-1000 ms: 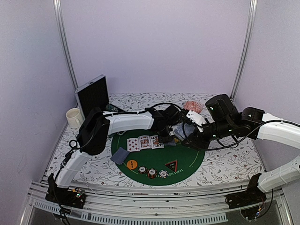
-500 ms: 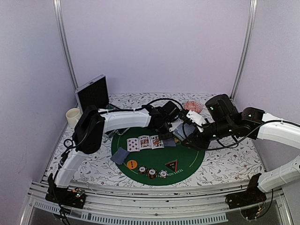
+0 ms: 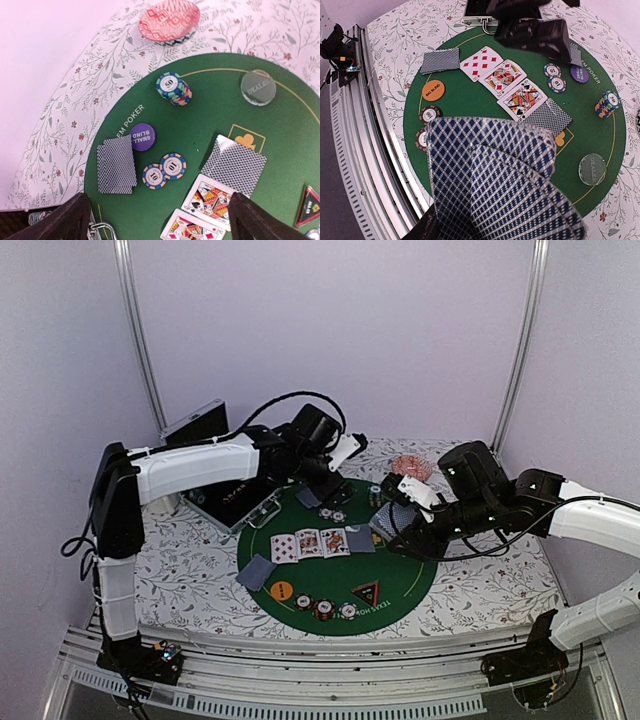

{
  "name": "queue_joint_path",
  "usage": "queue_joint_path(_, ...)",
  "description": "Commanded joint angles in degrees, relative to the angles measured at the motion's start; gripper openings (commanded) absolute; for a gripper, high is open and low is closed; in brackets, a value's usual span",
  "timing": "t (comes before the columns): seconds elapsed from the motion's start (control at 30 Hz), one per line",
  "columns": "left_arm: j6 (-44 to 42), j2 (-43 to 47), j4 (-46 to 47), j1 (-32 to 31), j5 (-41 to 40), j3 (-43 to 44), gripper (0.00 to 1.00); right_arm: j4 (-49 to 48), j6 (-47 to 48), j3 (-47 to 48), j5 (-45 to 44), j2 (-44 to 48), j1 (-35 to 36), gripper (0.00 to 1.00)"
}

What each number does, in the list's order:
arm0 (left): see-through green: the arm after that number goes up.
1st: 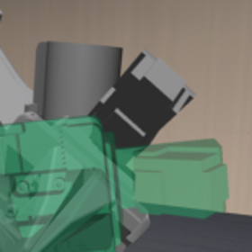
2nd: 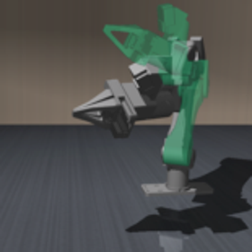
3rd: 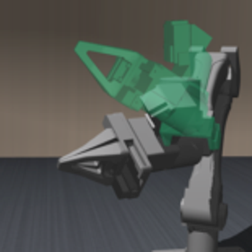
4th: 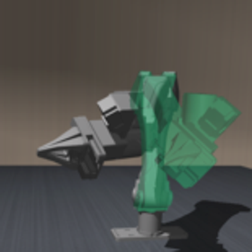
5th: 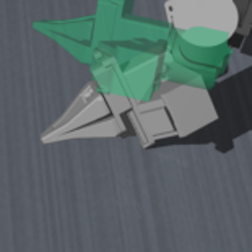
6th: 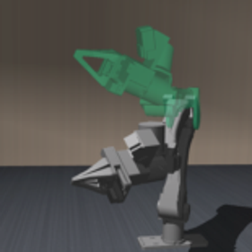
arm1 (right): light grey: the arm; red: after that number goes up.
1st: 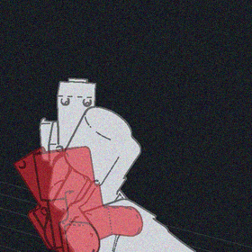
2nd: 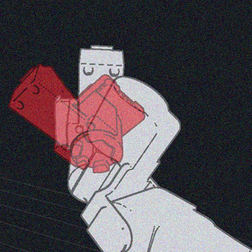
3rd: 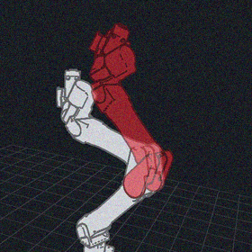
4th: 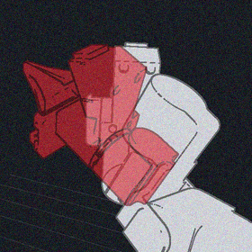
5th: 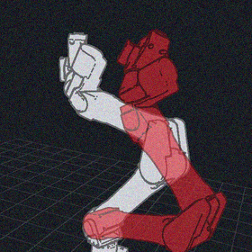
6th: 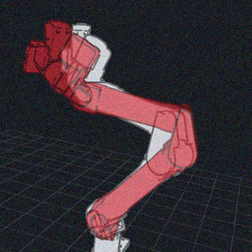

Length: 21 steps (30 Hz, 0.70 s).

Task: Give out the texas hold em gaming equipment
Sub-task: Place the poker card in the community card area, then pick up the poker card from the face-down deck piles.

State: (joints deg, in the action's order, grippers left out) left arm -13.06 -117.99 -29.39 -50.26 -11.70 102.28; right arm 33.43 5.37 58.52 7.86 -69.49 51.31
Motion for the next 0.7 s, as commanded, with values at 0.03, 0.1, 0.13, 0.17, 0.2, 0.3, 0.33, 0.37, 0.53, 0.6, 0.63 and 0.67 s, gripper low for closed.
queue_joint_path(0.03, 11.0, 12.1, 3.8, 2.2, 15.7, -6.5, 0.98, -0.4, -0.4, 0.8, 0.7, 0.5, -0.3, 0.48)
queue_joint_path(0.1, 12.8, 16.4, 8.2, 2.3, 24.7, -10.8, 0.96, -0.5, -0.4, 0.7, 0.7, 0.4, -0.3, 0.48)
queue_joint_path(0.13, 13.9, 18.4, 10.6, 2.3, 28.7, -13.2, 0.96, -0.6, -0.3, 0.8, 0.7, 0.4, -0.3, 0.48)
queue_joint_path(0.17, 15.1, 20.1, 13.5, 2.2, 33.0, -15.5, 0.95, -0.6, -0.3, 0.7, 0.8, 0.3, -0.3, 0.48)
queue_joint_path(0.2, 16.6, 21.7, 16.4, 2.2, 36.2, -17.9, 0.95, -0.7, -0.3, 0.7, 0.7, 0.3, -0.3, 0.48)
queue_joint_path(0.3, 21.2, 23.5, 23.6, 2.0, 43.3, -22.8, 0.98, -0.9, -0.1, 0.7, 0.9, 0.1, -0.3, 0.48)
queue_joint_path(0.33, 21.7, 23.1, 24.2, 1.8, 44.5, -23.1, 0.98, -0.9, -0.2, 0.8, 0.9, 0.0, -0.2, 0.48)
queue_joint_path(0.37, 21.8, 22.4, 23.8, 1.5, 45.0, -22.9, 0.98, -1.1, -0.1, 0.8, 1.0, -0.1, -0.3, 0.48)
queue_joint_path(0.53, 20.0, 19.4, 23.1, -1.1, 46.3, -21.4, 0.98, -1.0, -0.2, 0.8, 1.3, 0.1, -0.3, 0.48)
queue_joint_path(0.6, 19.0, 18.5, 22.9, -2.4, 45.5, -20.7, 0.98, -1.1, -0.2, 0.7, 1.3, 0.2, -0.2, 0.48)
queue_joint_path(0.63, 18.8, 18.0, 22.8, -2.8, 44.7, -20.0, 0.98, -1.1, -0.2, 0.6, 1.3, 0.2, -0.3, 0.48)
queue_joint_path(0.67, 18.8, 17.4, 22.8, -3.1, 44.2, -19.6, 0.98, -1.2, -0.3, 0.6, 1.4, 0.2, -0.3, 0.48)
